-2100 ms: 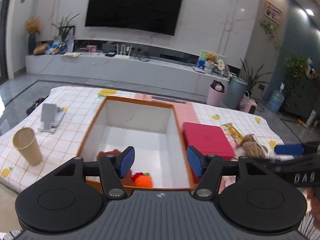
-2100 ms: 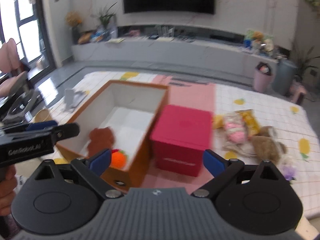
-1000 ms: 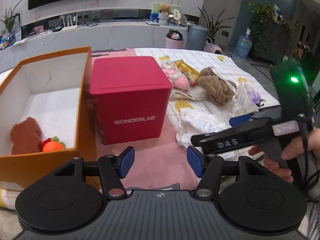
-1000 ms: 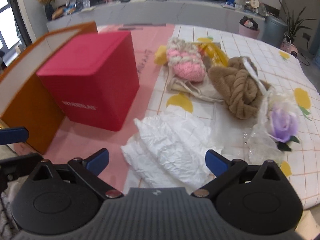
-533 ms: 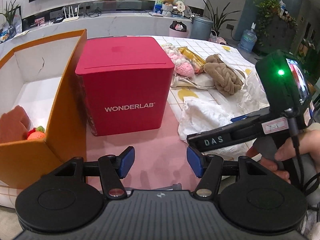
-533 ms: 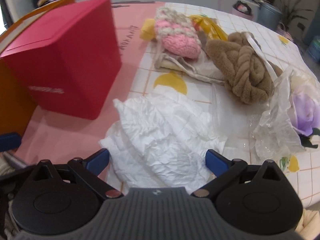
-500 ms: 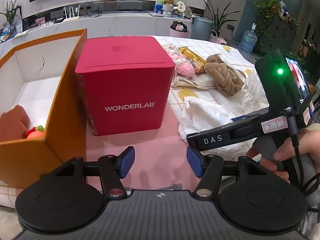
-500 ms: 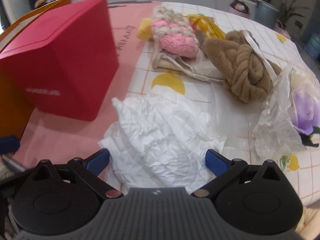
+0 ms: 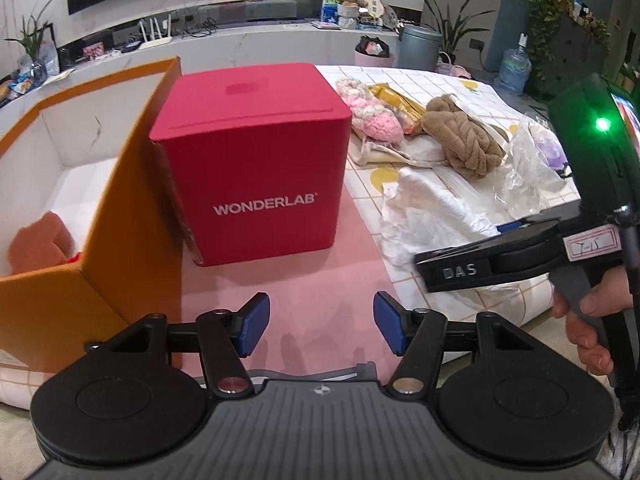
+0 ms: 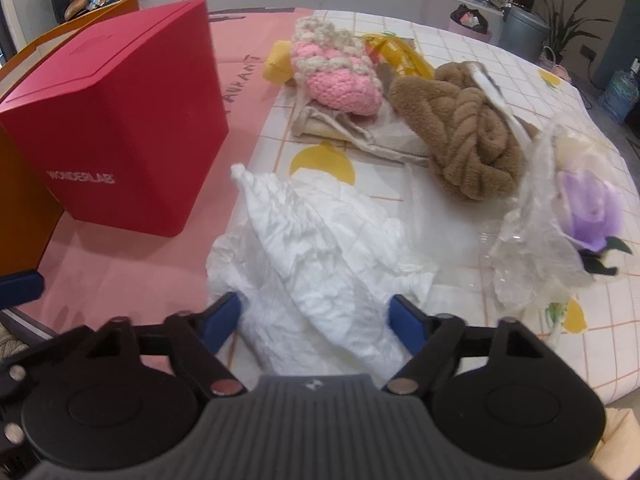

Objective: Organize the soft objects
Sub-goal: 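Move the right tool to the white crumpled tissue and grasp it, then grasp the wrapped purple flower bouquet with the left tool while the right tool holds the tissue, then lift the bouquet and tissue and carry both toward the orange box, then open the left tool to drop the bouquet into the box while the right tool lowers the tissue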

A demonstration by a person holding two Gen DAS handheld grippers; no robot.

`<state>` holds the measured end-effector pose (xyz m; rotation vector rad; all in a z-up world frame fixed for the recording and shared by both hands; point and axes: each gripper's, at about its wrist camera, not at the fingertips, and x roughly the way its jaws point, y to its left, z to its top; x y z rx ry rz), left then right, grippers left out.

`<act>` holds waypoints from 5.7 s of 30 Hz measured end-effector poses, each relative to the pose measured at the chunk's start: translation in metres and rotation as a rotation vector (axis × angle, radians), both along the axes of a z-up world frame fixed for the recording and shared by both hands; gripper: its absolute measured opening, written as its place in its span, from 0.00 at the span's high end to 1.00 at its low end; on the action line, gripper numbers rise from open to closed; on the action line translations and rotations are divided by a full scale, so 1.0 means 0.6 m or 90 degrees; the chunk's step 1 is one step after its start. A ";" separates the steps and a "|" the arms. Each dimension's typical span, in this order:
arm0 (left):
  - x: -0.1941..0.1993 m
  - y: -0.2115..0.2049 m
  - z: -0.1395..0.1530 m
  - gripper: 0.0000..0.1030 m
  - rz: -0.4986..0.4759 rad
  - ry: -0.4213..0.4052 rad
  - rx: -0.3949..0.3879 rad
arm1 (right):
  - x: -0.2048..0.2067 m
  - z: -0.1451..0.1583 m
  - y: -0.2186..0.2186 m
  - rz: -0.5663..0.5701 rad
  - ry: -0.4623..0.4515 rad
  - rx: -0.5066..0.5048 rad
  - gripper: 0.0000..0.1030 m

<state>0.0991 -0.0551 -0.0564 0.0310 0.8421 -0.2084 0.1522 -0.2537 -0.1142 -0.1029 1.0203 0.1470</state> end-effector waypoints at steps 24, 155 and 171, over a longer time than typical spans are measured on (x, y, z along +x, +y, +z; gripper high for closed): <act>0.003 -0.127 0.041 0.32 -0.056 -0.087 -0.028 | -0.168 0.208 -0.173 -0.178 -0.273 0.101 0.83; 0.073 0.280 0.066 0.58 0.086 -0.017 0.086 | -0.037 0.213 0.340 0.151 -0.173 0.142 0.82; 0.076 0.296 0.031 0.42 0.035 0.081 0.106 | 0.049 0.137 0.423 0.147 -0.071 0.067 0.82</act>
